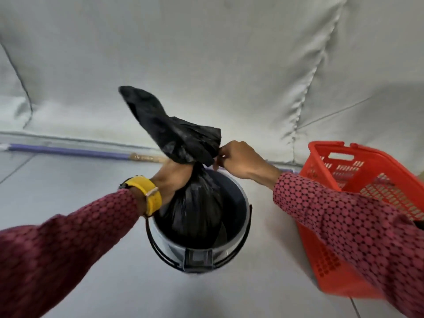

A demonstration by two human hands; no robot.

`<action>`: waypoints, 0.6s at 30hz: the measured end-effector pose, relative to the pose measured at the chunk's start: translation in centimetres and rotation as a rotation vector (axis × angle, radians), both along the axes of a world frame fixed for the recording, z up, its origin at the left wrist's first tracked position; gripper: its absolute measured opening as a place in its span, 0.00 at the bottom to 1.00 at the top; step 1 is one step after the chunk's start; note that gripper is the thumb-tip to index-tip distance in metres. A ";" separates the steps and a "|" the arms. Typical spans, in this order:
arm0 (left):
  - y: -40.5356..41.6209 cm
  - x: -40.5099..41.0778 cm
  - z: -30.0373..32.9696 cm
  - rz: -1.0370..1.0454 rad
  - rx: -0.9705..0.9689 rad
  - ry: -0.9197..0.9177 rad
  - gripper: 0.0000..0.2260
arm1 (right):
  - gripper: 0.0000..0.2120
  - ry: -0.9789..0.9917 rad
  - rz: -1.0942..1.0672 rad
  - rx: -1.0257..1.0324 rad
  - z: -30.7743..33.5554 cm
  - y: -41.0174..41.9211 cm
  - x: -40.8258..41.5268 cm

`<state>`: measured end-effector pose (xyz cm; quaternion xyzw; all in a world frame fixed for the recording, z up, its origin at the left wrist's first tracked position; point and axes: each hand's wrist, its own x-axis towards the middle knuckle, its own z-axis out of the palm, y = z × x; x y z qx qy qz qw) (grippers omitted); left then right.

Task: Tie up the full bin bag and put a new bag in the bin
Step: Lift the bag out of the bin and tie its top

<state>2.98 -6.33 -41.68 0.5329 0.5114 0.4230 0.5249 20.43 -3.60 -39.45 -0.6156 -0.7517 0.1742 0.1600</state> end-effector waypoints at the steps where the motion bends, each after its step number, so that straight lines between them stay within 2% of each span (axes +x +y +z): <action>1: 0.5 0.0 0.1 0.011 -0.016 -0.057 0.09 | 0.17 -0.001 0.000 0.007 0.6 0.2 -0.1; 3: 0.6 0.5 1.2 0.007 -0.089 -0.132 0.09 | 0.16 -0.010 0.013 0.010 1.7 0.5 0.0; 7: 1.2 0.0 3.4 0.059 -0.162 -0.159 0.11 | 0.14 -0.008 0.026 -0.004 3.0 0.6 -0.2; 9: 1.4 0.0 4.1 0.090 -0.190 -0.164 0.09 | 0.14 0.016 0.023 -0.012 3.5 0.5 0.0; 14: 2.9 -0.6 4.5 0.197 -0.211 -0.143 0.14 | 0.13 0.102 0.023 -0.029 4.0 -0.3 1.0; 18: 2.8 -0.5 4.7 0.169 -0.201 -0.112 0.15 | 0.13 0.180 -0.028 -0.025 4.3 -0.7 1.8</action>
